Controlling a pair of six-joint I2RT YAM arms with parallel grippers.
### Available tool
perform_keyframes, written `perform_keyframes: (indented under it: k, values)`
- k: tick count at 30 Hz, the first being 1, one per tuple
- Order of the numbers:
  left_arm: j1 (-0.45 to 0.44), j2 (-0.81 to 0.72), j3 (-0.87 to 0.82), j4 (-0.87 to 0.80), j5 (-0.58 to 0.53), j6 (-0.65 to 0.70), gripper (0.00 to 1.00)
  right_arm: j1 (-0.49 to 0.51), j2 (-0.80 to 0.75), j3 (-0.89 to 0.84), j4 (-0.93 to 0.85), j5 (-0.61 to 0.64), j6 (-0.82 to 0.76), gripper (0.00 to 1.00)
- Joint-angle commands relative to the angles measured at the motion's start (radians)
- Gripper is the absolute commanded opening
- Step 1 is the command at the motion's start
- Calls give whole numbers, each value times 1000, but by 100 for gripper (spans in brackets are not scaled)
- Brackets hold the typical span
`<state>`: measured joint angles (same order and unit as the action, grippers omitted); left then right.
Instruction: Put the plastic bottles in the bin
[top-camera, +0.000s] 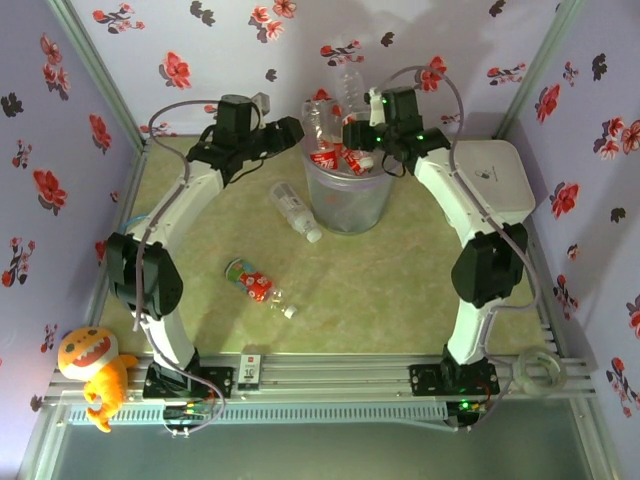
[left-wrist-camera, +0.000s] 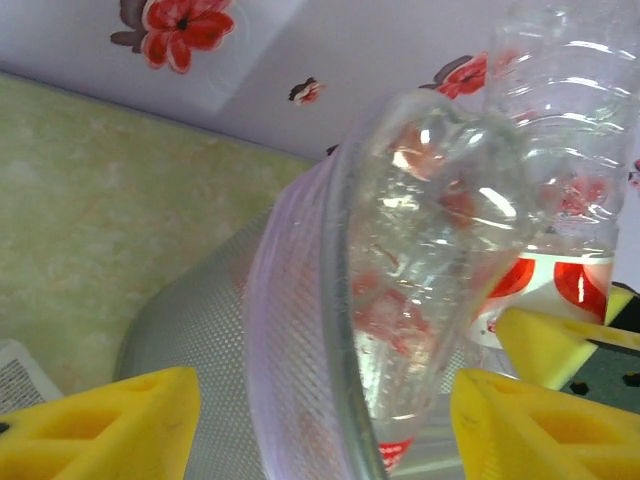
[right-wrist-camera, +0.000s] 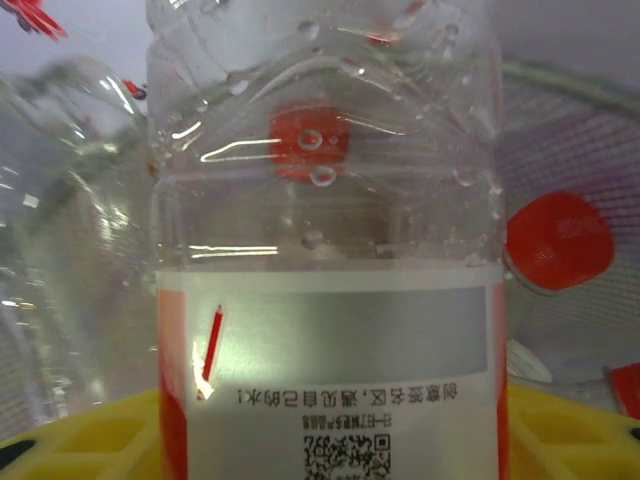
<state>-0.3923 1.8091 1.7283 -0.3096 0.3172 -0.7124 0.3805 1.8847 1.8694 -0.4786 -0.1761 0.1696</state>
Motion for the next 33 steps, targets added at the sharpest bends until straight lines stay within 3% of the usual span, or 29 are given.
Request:
perform_keyframes:
  k: [1,4,8,11,16,23,33]
  values:
    - [-5,32,39,-58,-33,46,66,10,2,-2,83,-23,-32,61]
    - [-7,47,51,-58,-33,45,65,24,10,-6,51,-40,-45,65]
    - [-9,63,69,-63,-32,44,63,32,-50,-45,35,-61,-91,82]
    - [-9,70,80,-69,-32,49,61,26,-82,-5,-32,-26,-115,85]
    - [-8,77,83,-69,-32,51,60,4,-30,137,-118,46,-99,79]
    - [-11,88,92,-78,-32,56,59,-2,163,375,-238,-8,-40,69]
    - [-11,97,106,-83,-31,60,58,24,116,158,-178,-72,11,62]
